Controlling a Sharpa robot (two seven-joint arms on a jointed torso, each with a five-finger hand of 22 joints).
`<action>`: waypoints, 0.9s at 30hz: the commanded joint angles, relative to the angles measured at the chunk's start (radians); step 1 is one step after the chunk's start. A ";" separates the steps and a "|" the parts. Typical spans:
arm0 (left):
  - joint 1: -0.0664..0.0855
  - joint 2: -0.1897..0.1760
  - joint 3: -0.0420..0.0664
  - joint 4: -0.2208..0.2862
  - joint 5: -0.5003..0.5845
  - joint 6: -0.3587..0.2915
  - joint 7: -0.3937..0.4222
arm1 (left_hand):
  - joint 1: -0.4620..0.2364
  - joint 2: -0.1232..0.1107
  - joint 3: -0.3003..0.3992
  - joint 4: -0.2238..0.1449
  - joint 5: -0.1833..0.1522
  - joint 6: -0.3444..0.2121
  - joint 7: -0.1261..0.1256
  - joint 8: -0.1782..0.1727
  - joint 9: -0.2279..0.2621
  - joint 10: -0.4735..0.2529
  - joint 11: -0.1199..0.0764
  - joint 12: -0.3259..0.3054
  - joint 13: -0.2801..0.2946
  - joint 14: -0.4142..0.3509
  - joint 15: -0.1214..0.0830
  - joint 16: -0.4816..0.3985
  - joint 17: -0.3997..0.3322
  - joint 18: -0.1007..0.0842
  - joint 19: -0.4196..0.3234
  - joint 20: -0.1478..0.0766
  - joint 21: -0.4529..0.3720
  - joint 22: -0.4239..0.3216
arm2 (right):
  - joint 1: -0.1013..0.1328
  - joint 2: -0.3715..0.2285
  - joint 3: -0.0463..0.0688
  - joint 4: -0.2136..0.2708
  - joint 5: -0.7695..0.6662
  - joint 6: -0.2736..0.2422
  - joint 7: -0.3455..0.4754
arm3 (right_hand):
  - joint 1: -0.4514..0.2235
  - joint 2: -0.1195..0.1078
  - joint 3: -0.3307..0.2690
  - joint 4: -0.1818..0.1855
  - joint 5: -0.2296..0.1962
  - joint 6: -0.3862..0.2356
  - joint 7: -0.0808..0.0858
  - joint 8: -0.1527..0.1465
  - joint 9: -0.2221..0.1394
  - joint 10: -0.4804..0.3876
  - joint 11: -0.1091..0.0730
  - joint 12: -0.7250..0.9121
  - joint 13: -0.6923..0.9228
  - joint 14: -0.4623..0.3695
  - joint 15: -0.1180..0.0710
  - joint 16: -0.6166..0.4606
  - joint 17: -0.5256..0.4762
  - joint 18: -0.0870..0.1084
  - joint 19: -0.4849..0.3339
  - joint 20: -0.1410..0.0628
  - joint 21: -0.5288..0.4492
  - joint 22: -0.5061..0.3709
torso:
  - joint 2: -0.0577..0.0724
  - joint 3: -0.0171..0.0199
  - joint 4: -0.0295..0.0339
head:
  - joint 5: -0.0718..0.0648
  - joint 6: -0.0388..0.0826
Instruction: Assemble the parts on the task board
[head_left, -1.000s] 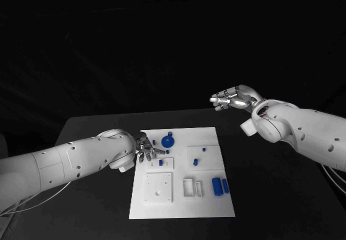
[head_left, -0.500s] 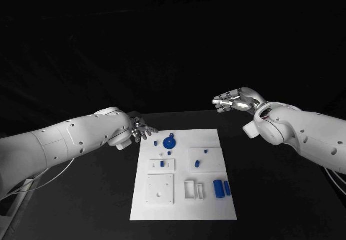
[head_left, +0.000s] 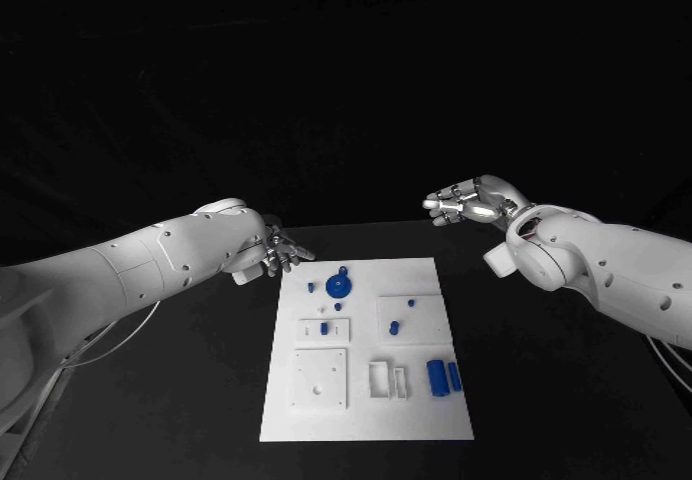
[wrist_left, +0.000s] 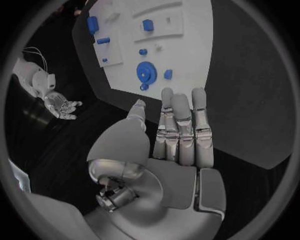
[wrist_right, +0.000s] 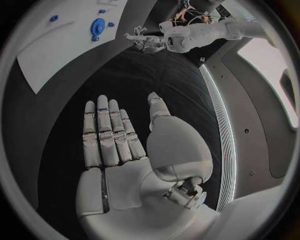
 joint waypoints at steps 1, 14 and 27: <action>-0.002 0.020 0.000 -0.030 -0.015 0.109 -0.001 | 0.001 0.011 -0.006 0.001 -0.003 -0.011 0.003 -0.004 -0.004 0.027 0.009 -0.006 -0.001 -0.009 -0.001 -0.006 -0.002 -0.004 0.004 0.006 -0.008 0.007 | -0.001 0.003 0.001 0.000 0.001 0.012 0.006 | 0.001 -0.004 0.002 0.005 0.003 -0.007 -0.001 -0.001 -0.002 -0.008 0.001 -0.003 -0.001 -0.007 0.003 -0.005 -0.001 -0.007 -0.007 -0.002 0.000 -0.001 | 0.000 -0.0004 -0.0012 | 0.002 -0.001; -0.035 0.087 -0.001 -0.135 -0.016 0.157 0.025 | -0.002 0.027 -0.008 -0.002 -0.005 -0.023 0.007 -0.003 -0.021 0.025 0.012 -0.009 0.000 -0.013 0.001 -0.003 -0.007 -0.003 0.008 0.008 -0.024 0.012 | -0.001 0.010 0.001 0.002 0.001 0.011 0.008 | 0.001 -0.004 0.002 0.005 0.003 -0.007 -0.001 -0.001 -0.002 -0.008 0.001 -0.003 -0.001 -0.007 0.003 -0.005 -0.001 -0.007 -0.007 -0.002 0.000 -0.001 | 0.002 -0.0013 -0.0019 | 0.003 -0.001; -0.060 0.106 -0.002 -0.182 0.004 0.163 0.054 | -0.001 0.036 -0.008 -0.008 -0.005 -0.026 0.008 -0.003 -0.026 0.022 0.013 -0.010 0.000 -0.015 0.002 -0.003 -0.010 -0.003 0.009 0.009 -0.031 0.013 | -0.001 0.011 0.001 0.003 0.001 0.006 0.008 | 0.000 -0.005 0.004 0.008 0.004 -0.007 -0.001 -0.001 -0.002 -0.009 0.002 -0.003 -0.001 -0.011 0.004 -0.005 -0.002 -0.007 -0.011 -0.001 0.000 -0.001 | 0.002 -0.0010 -0.0025 | -0.004 -0.002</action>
